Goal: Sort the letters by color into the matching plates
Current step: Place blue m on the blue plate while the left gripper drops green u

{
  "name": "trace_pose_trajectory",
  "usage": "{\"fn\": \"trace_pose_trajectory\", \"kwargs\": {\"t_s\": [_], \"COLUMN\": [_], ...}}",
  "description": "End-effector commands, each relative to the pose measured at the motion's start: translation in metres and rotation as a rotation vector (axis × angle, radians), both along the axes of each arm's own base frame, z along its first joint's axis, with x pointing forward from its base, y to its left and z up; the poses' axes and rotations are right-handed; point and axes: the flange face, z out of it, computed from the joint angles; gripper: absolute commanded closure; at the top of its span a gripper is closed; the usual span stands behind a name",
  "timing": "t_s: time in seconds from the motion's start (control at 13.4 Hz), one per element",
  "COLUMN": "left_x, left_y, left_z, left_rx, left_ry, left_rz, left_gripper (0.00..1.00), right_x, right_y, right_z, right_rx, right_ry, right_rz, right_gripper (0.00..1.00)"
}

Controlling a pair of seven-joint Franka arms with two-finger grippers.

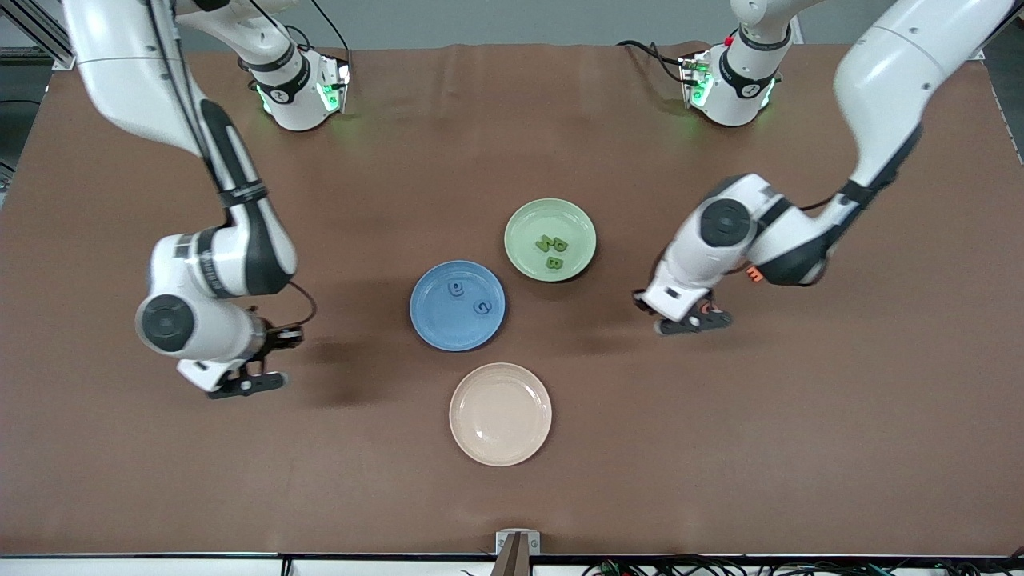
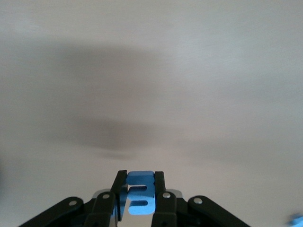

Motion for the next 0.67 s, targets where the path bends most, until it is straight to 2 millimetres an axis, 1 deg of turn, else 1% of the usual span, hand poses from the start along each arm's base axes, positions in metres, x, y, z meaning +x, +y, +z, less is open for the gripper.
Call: {"fn": "trace_pose_trajectory", "kwargs": {"t_s": [0.0, 0.07, 0.15, 0.22, 0.3, 0.37, 0.45, 0.52, 0.6], "left_x": [-0.039, -0.055, -0.071, -0.084, -0.096, -0.108, -0.117, -0.122, -0.124], "left_y": [-0.058, -0.080, -0.100, -0.115, -0.128, -0.141, -0.152, -0.159, -0.163], "left_z": [0.001, -0.002, -0.003, -0.003, -0.005, -0.005, -0.006, -0.006, -0.004], "left_rx": [0.010, 0.004, 0.002, 0.000, -0.004, -0.009, -0.013, -0.016, -0.019], "left_ry": [0.004, 0.012, 0.015, 0.015, 0.023, 0.023, 0.026, 0.030, 0.026], "left_rz": [0.082, 0.109, 0.123, 0.135, 0.155, 0.178, 0.195, 0.219, 0.251], "left_gripper": [0.99, 0.99, 0.99, 0.99, 0.96, 0.92, 0.80, 0.46, 0.00], "right_x": [-0.016, -0.022, -0.023, -0.029, -0.036, -0.040, -0.046, -0.049, -0.056], "right_y": [0.064, 0.090, 0.109, 0.133, 0.154, 0.169, 0.185, 0.196, 0.211], "right_z": [0.004, 0.007, 0.010, 0.011, 0.006, 0.000, -0.009, -0.017, -0.027], "right_rx": [0.016, 0.010, 0.005, -0.001, -0.007, -0.011, -0.013, 0.002, 0.028], "right_ry": [0.012, 0.003, -0.010, -0.025, -0.028, -0.036, -0.045, -0.051, -0.045], "right_rz": [-0.114, -0.142, -0.182, -0.214, -0.231, -0.248, -0.255, -0.276, -0.286], "right_gripper": [0.78, 0.78, 0.78, 0.78, 0.78, 0.78, 0.78, 0.78, 0.78]}}
